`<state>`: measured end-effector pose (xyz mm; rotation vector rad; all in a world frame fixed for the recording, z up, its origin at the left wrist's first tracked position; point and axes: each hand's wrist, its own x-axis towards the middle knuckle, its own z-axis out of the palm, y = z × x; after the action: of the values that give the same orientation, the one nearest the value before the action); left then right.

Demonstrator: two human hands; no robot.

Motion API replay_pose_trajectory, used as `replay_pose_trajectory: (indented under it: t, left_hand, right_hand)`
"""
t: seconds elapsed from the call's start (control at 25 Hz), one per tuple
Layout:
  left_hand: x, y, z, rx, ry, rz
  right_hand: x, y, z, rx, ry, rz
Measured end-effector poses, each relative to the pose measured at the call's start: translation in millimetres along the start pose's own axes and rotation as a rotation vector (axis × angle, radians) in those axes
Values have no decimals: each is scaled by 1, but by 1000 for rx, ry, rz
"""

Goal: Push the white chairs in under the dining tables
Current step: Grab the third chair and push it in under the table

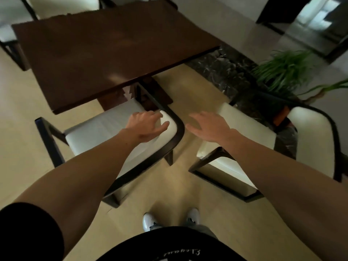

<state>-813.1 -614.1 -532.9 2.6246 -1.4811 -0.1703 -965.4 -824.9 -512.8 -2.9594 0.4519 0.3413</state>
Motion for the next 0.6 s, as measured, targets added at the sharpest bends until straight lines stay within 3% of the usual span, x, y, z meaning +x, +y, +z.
replay_pose_trajectory:
  t: [0.24,0.6]
  left_hand:
    - [41,85,-27,81,48,173]
    - [75,292,-34,68,108,398]
  right_hand:
    - [-71,70,-17,29,109,202]
    - [-236,209,-26,9,201,418]
